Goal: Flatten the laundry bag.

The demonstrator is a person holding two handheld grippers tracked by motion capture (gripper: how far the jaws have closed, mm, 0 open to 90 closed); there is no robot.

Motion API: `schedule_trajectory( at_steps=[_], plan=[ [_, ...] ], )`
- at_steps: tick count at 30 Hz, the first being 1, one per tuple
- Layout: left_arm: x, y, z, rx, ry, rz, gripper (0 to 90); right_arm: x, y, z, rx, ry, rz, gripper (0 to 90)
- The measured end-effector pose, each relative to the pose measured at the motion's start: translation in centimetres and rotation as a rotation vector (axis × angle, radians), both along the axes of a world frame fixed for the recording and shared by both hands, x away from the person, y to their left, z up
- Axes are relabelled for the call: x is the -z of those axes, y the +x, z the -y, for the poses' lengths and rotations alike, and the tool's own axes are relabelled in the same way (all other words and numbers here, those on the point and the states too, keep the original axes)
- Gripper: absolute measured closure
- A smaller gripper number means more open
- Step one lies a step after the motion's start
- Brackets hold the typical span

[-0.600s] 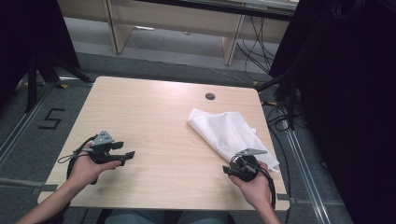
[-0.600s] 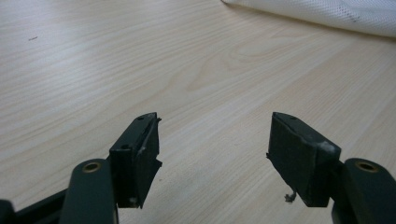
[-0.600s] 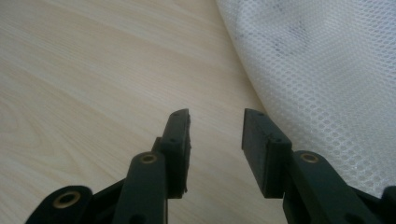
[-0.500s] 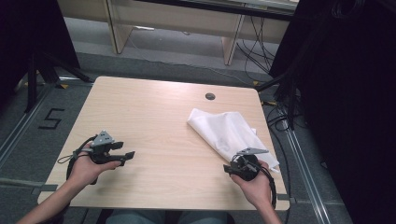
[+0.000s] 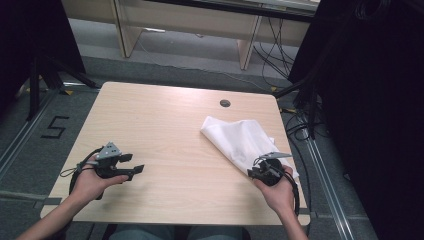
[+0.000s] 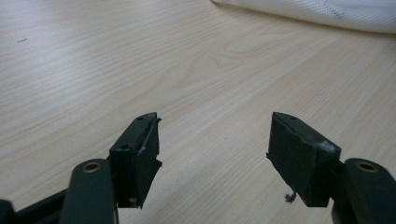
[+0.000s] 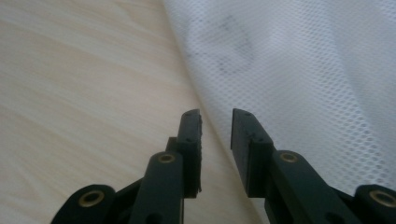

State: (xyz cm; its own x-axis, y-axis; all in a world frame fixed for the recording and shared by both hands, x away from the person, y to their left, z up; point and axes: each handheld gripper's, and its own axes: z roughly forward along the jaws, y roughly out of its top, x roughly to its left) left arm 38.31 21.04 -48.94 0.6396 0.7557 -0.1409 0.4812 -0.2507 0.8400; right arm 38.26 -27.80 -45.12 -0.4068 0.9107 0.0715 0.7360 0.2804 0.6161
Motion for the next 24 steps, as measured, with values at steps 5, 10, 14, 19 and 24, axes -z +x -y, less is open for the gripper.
schedule_trajectory(
  at_steps=[5, 10, 14, 19, 24],
  plan=[
    [-0.1, -0.1, 0.1, 0.010, 0.006, -0.001, 33.6, -0.2, 1.3, 2.0, 0.071, -0.012, 0.014, 75.2],
    [-0.1, 0.1, 0.1, 0.012, 0.004, -0.002, 33.6, 0.0, 2.5, 4.2, 0.137, -0.038, 0.019, 73.2],
    [0.0, 0.0, 0.1, 0.016, 0.004, -0.007, 33.6, 0.1, 3.2, 5.6, 0.183, -0.052, 0.025, 69.6],
    [-0.1, 0.0, 0.1, 0.007, 0.001, 0.002, 33.6, 0.2, 3.9, 7.0, 0.220, -0.071, 0.025, 64.7],
    [0.0, 0.0, 0.2, 0.012, 0.000, -0.002, 33.6, 0.7, 4.5, 7.8, 0.238, -0.089, 0.013, 59.9]
  ],
)
